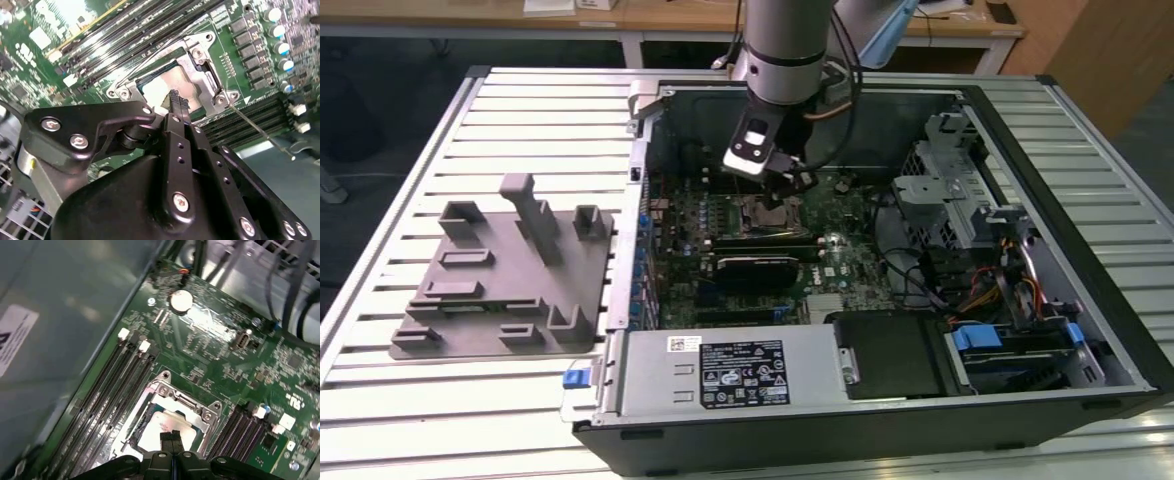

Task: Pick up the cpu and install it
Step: 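Close the cpu cover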

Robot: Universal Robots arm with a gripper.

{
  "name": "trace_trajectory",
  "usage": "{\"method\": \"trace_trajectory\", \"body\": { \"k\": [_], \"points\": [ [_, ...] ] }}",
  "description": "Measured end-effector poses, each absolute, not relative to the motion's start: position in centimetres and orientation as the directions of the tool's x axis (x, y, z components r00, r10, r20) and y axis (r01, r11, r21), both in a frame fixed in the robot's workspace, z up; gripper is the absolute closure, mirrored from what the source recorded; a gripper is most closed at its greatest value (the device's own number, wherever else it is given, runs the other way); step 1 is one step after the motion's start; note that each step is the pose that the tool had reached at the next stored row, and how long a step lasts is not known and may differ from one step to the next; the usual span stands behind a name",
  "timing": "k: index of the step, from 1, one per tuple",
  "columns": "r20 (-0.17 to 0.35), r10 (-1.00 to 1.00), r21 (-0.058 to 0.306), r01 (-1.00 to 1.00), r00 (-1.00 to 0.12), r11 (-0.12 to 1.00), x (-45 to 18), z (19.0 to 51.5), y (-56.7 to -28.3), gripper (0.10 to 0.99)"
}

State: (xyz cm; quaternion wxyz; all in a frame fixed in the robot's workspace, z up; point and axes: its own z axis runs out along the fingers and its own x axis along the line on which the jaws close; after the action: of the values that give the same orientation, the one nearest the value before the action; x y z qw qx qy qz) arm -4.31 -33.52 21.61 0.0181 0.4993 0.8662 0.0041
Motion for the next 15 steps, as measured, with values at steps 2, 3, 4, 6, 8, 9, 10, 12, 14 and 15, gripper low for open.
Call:
{"method": "trace_trajectory", "body": {
  "k": [2, 3, 4, 6, 8, 9, 10, 12, 14, 15],
  "points": [
    [-0.028, 0.847, 0.025, 0.846, -0.531, 0.532, -4.31, 21.61, -33.52, 0.980],
    [-0.028, 0.837, 0.025, 0.837, -0.546, 0.547, -4.31, 21.60, -33.52, 0.980],
    [-0.028, 0.826, 0.025, 0.826, -0.563, 0.563, -4.32, 21.60, -33.52, 0.980],
    [-0.028, 0.805, 0.025, 0.805, -0.592, 0.593, -4.32, 21.60, -33.52, 0.980],
    [-0.028, 0.784, 0.024, 0.783, -0.621, 0.621, -4.31, 21.59, -33.52, 0.980],
    [-0.028, 0.772, 0.024, 0.772, -0.635, 0.635, -4.31, 21.59, -33.52, 0.980],
    [-0.029, 0.761, 0.024, 0.760, -0.649, 0.649, -4.31, 21.59, -33.52, 0.980],
    [-0.029, 0.736, 0.024, 0.735, -0.677, 0.677, -4.31, 21.59, -33.52, 0.980],
    [-0.029, 0.711, 0.024, 0.710, -0.703, 0.703, -4.31, 21.58, -33.52, 0.980],
    [-0.029, 0.698, 0.024, 0.698, -0.715, 0.716, -4.31, 21.58, -33.52, 0.980]
  ]
}}
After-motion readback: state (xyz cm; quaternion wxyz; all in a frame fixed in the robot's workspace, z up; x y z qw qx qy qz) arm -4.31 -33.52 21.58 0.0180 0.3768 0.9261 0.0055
